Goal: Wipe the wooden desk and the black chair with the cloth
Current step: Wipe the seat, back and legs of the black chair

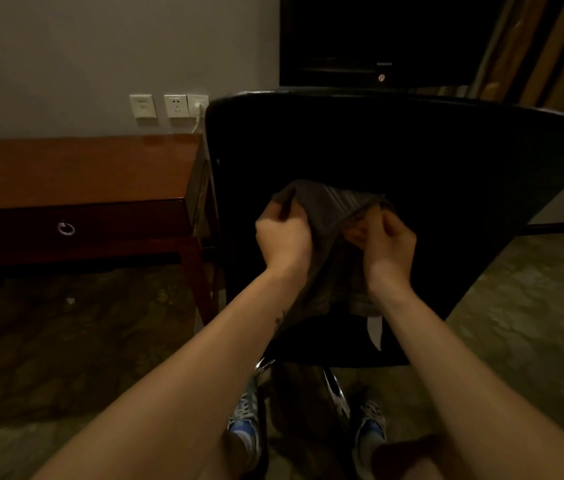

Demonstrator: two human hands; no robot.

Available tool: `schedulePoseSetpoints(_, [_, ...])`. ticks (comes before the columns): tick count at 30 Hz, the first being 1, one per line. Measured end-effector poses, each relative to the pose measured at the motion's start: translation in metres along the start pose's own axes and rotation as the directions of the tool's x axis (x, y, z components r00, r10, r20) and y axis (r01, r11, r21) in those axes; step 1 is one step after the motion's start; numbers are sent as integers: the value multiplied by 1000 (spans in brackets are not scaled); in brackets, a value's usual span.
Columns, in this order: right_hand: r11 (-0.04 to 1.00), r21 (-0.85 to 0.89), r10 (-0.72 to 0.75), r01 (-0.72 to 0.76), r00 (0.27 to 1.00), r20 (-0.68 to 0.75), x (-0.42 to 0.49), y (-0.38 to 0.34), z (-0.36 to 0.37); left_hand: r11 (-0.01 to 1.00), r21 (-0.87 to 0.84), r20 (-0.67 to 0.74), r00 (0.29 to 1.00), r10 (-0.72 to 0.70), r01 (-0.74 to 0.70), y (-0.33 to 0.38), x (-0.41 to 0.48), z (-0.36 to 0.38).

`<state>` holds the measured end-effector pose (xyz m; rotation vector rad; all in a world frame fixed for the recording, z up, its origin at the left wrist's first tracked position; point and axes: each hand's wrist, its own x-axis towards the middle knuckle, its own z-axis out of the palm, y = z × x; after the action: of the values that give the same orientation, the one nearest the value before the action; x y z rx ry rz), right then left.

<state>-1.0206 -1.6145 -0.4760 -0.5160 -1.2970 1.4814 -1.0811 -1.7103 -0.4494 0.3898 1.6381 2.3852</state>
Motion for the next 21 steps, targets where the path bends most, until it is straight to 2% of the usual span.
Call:
schedulePoseSetpoints(3, [994,27,-107,107,994,29,12,-20,-2,996,-84,-11,1000,28,-28,6,-2,18])
schedulePoseSetpoints(7, [998,-6,-57,57,997,45,12,2,-11,996,-55,-87,994,60,-65,-15,-3,20])
schedulePoseSetpoints(12, [992,-117,-25,39,993,114,-7,40,-29,1000,-11,-148,989,-12,11,-46,0,7])
schedulePoseSetpoints(15, [982,-187,43,-18,990,133,-18,63,-38,996,23,-200,976,-83,89,-63,-2,-7])
schedulePoseSetpoints(18, [970,-231,113,-69,977,183,-28,88,-47,980,136,-226,967,-114,147,-87,0,-21])
schedulePoseSetpoints(21, [954,-285,152,-90,967,204,-35,111,-54,962,151,-264,947,-182,227,-100,2,-32])
